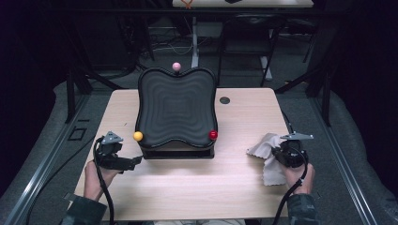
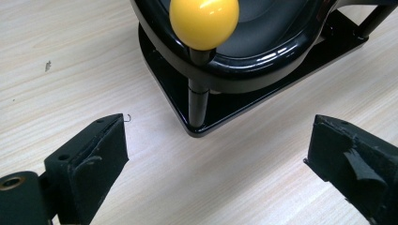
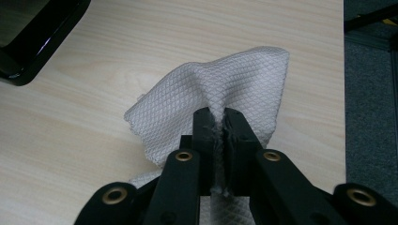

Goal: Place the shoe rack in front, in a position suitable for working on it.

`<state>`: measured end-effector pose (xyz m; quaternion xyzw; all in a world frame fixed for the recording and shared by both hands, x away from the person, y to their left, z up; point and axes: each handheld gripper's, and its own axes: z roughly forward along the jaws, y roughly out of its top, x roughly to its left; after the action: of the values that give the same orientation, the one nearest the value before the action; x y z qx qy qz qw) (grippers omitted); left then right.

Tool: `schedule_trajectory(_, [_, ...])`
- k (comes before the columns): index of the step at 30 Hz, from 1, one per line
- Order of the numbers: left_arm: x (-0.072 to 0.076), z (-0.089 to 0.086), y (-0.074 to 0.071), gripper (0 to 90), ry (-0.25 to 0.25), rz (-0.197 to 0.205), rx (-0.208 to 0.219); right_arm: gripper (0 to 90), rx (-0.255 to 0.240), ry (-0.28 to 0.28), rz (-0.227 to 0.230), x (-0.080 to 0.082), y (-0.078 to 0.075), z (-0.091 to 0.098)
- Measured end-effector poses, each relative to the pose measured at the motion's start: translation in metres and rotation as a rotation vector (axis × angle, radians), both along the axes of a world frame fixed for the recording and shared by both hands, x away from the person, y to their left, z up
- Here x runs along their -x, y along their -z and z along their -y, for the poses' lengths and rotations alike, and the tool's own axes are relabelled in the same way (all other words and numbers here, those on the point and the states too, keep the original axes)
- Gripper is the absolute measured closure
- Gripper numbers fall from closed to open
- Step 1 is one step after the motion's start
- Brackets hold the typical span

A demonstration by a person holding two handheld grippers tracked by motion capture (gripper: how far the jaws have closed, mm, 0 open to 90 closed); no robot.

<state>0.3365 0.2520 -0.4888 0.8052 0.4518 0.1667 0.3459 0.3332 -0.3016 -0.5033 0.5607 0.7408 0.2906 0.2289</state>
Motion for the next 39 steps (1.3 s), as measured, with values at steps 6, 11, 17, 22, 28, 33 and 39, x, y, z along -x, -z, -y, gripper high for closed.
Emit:
schedule_trajectory(6, [0.001, 0.000, 0.000, 3.0, 0.001, 0.004, 0.008, 84.3, -0.015, -0.020, 0.056, 0.023, -0.010, -0.001])
schedule_trajectory(11, [0.001, 0.000, 0.000, 2.0, 0.006, 0.000, 0.008, 84.2, -0.033, -0.044, 0.085, 0.038, -0.017, -0.003])
schedule_trajectory(17, [0.000, 0.002, 0.001, 0.3, 0.011, 0.002, 0.001, 84.1, -0.051, -0.075, 0.111, 0.051, -0.021, -0.010])
schedule_trajectory(22, [0.001, -0.002, 0.000, 0.1, 0.003, 0.011, 0.009, 83.9, -0.057, -0.127, 0.113, 0.060, -0.024, -0.022])
schedule_trajectory(28, [-0.001, 0.000, 0.000, 0.0, 0.009, 0.015, 0.013, 83.9, -0.069, -0.194, 0.111, 0.067, -0.024, -0.040])
schedule_trajectory(33, [0.000, -0.001, -0.001, 0.0, 0.011, 0.020, 0.012, 83.9, -0.093, -0.258, 0.106, 0.068, -0.026, -0.057])
schedule_trajectory(39, [0.000, -0.001, -0.001, 0.0, 0.015, 0.025, 0.010, 83.8, -0.104, -0.326, 0.107, 0.069, -0.026, -0.077])
